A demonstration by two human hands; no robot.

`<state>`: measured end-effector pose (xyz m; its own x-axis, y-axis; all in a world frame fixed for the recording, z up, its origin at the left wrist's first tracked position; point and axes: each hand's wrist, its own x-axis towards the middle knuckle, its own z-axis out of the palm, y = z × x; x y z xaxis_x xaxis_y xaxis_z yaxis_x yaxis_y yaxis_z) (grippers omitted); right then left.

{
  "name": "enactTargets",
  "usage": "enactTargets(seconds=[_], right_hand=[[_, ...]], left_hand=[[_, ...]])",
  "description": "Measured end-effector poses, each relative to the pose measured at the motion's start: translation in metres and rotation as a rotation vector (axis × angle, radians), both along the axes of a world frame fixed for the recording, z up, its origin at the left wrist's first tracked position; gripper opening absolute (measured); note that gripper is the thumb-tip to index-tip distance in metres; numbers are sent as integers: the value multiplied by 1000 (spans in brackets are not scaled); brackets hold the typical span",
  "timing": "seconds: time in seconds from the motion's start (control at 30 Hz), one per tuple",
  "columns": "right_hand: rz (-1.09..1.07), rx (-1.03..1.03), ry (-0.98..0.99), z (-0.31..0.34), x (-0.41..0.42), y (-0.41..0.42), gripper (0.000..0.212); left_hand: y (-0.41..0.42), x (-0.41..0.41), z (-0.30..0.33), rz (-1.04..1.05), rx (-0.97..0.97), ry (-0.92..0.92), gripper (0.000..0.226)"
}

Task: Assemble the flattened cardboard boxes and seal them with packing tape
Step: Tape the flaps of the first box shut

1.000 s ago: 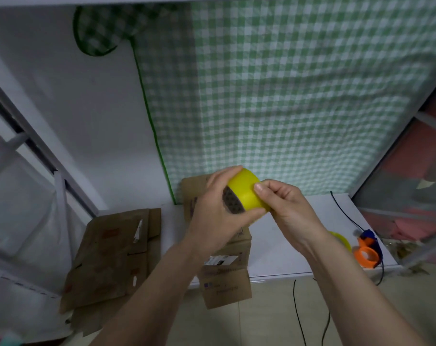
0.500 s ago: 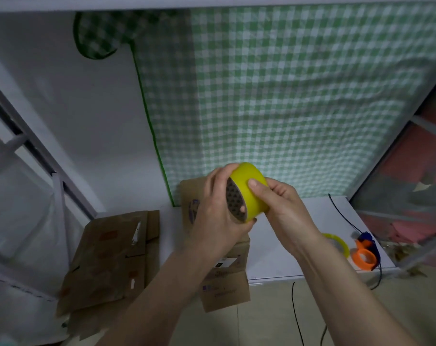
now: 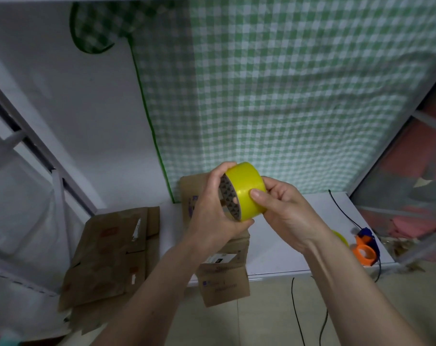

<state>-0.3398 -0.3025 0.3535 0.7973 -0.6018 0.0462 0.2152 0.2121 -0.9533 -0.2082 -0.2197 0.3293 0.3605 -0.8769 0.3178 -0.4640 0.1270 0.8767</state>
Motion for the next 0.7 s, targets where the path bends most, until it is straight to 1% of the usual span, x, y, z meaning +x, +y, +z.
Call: enactTargets(seconds=[0.07, 0.17, 0.3, 0.37, 0.47, 0.57, 0.63, 0.7], right_hand=[[-28, -4, 4, 1, 1, 1, 28], [-134, -5, 20, 0, 6, 5, 24], [-194, -16, 32, 1, 11, 7, 31], [-166, -29, 20, 0, 10, 5, 30], [-78, -35, 7, 0, 6, 0, 35], [-24, -47, 13, 2, 2, -3, 36], [-68, -45, 32, 3, 4, -2, 34], [-158, -48, 59, 3, 8, 1, 35]], left_hand=[[0, -1, -1, 17, -10, -17, 95], [-1, -3, -1, 67, -45, -100, 95], [-3, -3, 0, 90, -59, -111, 98], [-3, -2, -1, 92, -68, -93, 97], [-2, -2, -1, 63, -70, -10, 96], [-2, -3, -2, 43, -69, 59, 96], [-2, -4, -2, 76, -77, 21, 95], [-4, -6, -1, 117, -92, -64, 97]])
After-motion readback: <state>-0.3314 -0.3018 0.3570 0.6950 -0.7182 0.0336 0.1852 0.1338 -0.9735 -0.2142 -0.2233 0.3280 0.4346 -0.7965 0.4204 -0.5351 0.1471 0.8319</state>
